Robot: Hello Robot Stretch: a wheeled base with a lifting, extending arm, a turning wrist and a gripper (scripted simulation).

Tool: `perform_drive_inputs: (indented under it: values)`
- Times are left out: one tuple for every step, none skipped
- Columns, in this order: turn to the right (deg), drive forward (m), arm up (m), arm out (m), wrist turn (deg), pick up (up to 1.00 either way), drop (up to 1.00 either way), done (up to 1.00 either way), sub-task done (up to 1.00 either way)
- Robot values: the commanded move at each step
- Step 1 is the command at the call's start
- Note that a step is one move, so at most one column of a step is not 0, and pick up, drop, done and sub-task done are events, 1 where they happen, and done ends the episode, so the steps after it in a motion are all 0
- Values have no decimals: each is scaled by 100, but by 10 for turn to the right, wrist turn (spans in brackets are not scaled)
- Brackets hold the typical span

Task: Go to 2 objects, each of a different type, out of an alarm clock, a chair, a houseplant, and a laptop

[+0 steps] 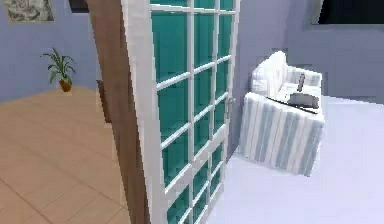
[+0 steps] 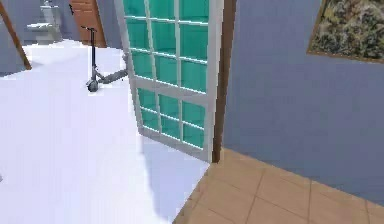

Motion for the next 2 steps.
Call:
perform_drive_inputs:
  values:
    - [-390,0,0,0,0,0,0,0,0]
    - [-30,0,0,0,0,0,0,0,0]
